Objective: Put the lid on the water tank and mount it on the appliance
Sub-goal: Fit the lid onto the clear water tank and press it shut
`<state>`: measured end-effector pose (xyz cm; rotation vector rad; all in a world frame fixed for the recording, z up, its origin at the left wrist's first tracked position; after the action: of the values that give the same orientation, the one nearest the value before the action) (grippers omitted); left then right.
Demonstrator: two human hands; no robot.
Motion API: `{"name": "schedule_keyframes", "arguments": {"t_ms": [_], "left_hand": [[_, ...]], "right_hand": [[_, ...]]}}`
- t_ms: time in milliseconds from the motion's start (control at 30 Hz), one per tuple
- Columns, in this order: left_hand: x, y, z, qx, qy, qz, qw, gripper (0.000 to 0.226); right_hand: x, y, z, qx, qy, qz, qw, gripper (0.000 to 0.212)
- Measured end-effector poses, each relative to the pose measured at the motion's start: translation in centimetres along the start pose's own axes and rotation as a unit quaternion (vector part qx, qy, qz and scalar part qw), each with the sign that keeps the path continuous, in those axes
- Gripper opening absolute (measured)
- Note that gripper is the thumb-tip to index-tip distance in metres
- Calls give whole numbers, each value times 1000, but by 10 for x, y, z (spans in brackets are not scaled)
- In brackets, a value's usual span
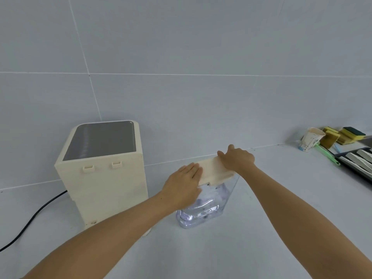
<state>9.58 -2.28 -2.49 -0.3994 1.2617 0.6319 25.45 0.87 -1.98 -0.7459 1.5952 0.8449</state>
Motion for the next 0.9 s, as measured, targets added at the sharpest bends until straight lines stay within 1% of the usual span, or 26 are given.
{"name": "schedule_keyframes", "arguments": {"t_ms": [67, 267, 400, 533, 633, 667, 733, 767, 833, 900], "left_hand": [[13, 11, 1, -25, 71, -24, 997, 64], [22, 40, 9, -70, 138, -56, 986, 72], [24, 46, 12, -56, 158, -79, 983, 73], [24, 48, 10, -47, 143, -91, 984, 76], [28, 48, 6, -46, 137, -131, 981, 84], [30, 51, 5, -60, 134, -163, 976, 89], [37, 61, 2, -107, 124, -244, 956, 103], [42, 67, 0, -133, 122, -284, 942, 110], [56, 74, -5, -178, 132, -353, 909, 119], [70, 76, -11, -211, 150, -399, 879, 122]], "right_hand": [[-1, -6, -5, -1, -1, -5, 1000, 51], [1, -19, -20, 3, 2, -18, 1000, 48], [1, -24, -28, 7, 2, -9, 1000, 46], [2, -34, -34, 18, -5, 41, 999, 44], [11, -35, -40, -15, 35, 94, 995, 46], [16, -36, -44, -19, 58, 157, 986, 51], [25, -37, -53, -20, 101, 306, 947, 64], [30, -36, -56, -29, 117, 358, 926, 70], [40, -35, -59, -38, 134, 425, 894, 81], [49, -37, -60, -44, 131, 466, 874, 89]]}}
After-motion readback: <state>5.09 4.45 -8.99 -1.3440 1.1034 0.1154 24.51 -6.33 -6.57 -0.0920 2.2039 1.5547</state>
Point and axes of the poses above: each hand's wrist, its own z-axis towards the middle knuckle, its own x-axis out of the palm, y = z × x, the point moved 10 cm from there along z, towards the middle knuckle, and after that the axes turned 2 degrees about z, right-handed, at the moved point
